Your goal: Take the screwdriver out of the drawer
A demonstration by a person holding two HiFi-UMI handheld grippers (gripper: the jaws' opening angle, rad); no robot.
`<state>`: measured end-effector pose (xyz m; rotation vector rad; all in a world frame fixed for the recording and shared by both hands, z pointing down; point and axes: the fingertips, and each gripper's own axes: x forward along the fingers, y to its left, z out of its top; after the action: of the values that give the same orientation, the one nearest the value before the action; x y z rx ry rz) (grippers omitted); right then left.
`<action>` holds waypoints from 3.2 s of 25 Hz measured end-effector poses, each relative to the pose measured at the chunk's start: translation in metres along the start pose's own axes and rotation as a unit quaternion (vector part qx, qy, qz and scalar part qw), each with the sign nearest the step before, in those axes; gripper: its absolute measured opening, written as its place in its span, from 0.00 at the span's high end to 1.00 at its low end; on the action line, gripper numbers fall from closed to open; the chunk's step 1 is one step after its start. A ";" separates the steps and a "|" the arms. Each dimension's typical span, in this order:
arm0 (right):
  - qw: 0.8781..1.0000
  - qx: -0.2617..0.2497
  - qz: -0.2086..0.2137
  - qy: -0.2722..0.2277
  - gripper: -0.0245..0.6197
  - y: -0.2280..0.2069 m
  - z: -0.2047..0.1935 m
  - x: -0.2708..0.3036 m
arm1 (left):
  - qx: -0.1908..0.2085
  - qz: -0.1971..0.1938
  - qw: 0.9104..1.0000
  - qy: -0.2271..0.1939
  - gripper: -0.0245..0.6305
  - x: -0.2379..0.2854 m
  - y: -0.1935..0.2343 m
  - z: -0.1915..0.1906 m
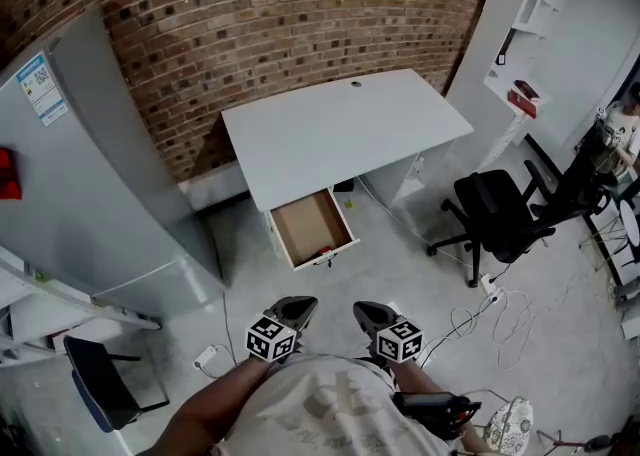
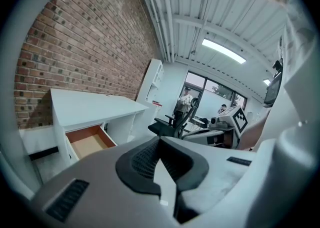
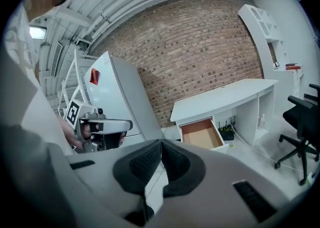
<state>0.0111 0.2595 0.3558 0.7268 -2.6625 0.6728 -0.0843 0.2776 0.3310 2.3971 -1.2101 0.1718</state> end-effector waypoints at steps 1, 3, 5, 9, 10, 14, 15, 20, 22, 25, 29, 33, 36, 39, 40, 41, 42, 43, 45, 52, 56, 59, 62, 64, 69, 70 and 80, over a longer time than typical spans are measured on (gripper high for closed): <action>1.000 -0.001 0.000 0.001 0.93 0.000 0.000 0.000 | 0.000 -0.002 1.000 0.000 0.93 -0.001 -0.001 -0.001; 1.000 -0.003 -0.003 0.003 0.93 -0.002 0.001 0.000 | 0.000 -0.003 1.000 -0.001 0.93 -0.002 -0.002 -0.002; 1.000 -0.003 -0.005 0.005 0.93 -0.003 0.003 0.000 | -0.001 -0.001 1.000 -0.003 0.93 -0.003 0.000 0.000; 1.000 -0.005 -0.004 0.008 0.93 -0.001 0.006 0.006 | -0.006 0.006 1.000 -0.005 0.93 -0.010 0.005 -0.001; 1.000 -0.006 -0.004 0.009 0.93 0.000 0.007 0.008 | -0.007 0.008 1.000 -0.006 0.93 -0.011 0.007 -0.001; 1.000 -0.004 -0.007 0.008 0.93 0.001 0.010 0.013 | -0.011 0.011 1.000 -0.009 0.93 -0.014 0.012 -0.001; 1.000 -0.002 -0.008 0.008 0.93 0.002 0.010 0.013 | -0.012 0.009 1.000 -0.007 0.93 -0.014 0.011 -0.002; 1.000 0.003 -0.019 0.018 0.93 0.001 0.006 0.011 | -0.019 -0.001 1.000 0.001 0.93 -0.012 0.008 -0.009; 1.000 0.005 -0.021 0.019 0.93 -0.001 0.006 0.009 | -0.021 -0.004 1.000 0.002 0.93 -0.010 0.006 -0.010; 0.999 0.013 -0.025 0.023 0.93 -0.010 0.000 0.004 | -0.025 -0.006 1.000 0.008 0.93 -0.004 0.001 -0.016; 0.999 0.029 -0.025 0.031 0.93 -0.018 -0.010 0.011 | -0.037 0.010 0.999 0.010 0.93 -0.004 0.011 -0.022; 0.999 0.036 -0.012 0.039 0.93 -0.023 -0.010 0.030 | -0.045 0.030 0.998 0.011 0.93 -0.002 0.028 -0.021; 0.999 0.031 -0.001 0.038 0.93 -0.032 0.001 0.045 | -0.046 0.037 0.998 0.009 0.93 0.009 0.041 -0.012; 0.999 0.024 0.009 0.035 0.93 -0.042 0.017 0.059 | -0.044 0.038 0.998 0.012 0.93 0.022 0.051 -0.001; 0.999 0.024 0.010 0.033 0.93 -0.047 0.022 0.062 | -0.042 0.037 0.998 0.016 0.93 0.027 0.053 0.002; 0.999 0.026 0.011 0.032 0.93 -0.052 0.025 0.065 | -0.041 0.035 0.998 0.020 0.93 0.033 0.055 0.004; 0.999 0.028 0.011 0.031 0.93 -0.057 0.028 0.067 | -0.040 0.032 0.998 0.024 0.93 0.038 0.056 0.006; 0.999 0.031 0.011 0.031 0.93 -0.063 0.030 0.069 | -0.039 0.031 0.998 0.028 0.93 0.044 0.057 0.008; 0.999 0.037 0.012 0.032 0.93 -0.074 0.033 0.073 | -0.039 0.030 0.998 0.035 0.93 0.056 0.061 0.013; 0.998 0.053 0.008 0.024 0.93 -0.118 0.052 0.090 | -0.031 0.026 0.998 0.054 0.93 0.098 0.085 0.034; 0.998 0.061 0.004 0.021 0.93 -0.141 0.061 0.096 | -0.029 0.022 0.997 0.067 0.93 0.121 0.095 0.041; 0.998 0.068 0.004 0.019 0.93 -0.157 0.067 0.102 | -0.028 0.017 0.997 0.076 0.93 0.139 0.102 0.047; 0.997 0.073 0.005 0.017 0.93 -0.173 0.072 0.103 | -0.028 0.016 0.996 0.082 0.93 0.156 0.106 0.053; 0.997 0.076 0.006 0.015 0.93 -0.183 0.075 0.105 | -0.027 0.017 0.996 0.087 0.93 0.164 0.109 0.056; 0.996 0.086 0.008 0.008 0.93 -0.202 0.081 0.110 | -0.022 0.025 0.994 0.104 0.93 0.178 0.119 0.060; 0.996 0.089 0.008 0.007 0.93 -0.206 0.082 0.111 | -0.021 0.027 0.994 0.106 0.93 0.180 0.121 0.061; 0.995 0.097 0.023 0.007 0.93 -0.202 0.081 0.125 | -0.021 0.031 0.991 0.128 0.93 0.178 0.136 0.064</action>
<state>0.0032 0.0143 0.4093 0.7086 -2.6342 0.9551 -0.0892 0.0488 0.3736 2.2221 -1.1549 0.4530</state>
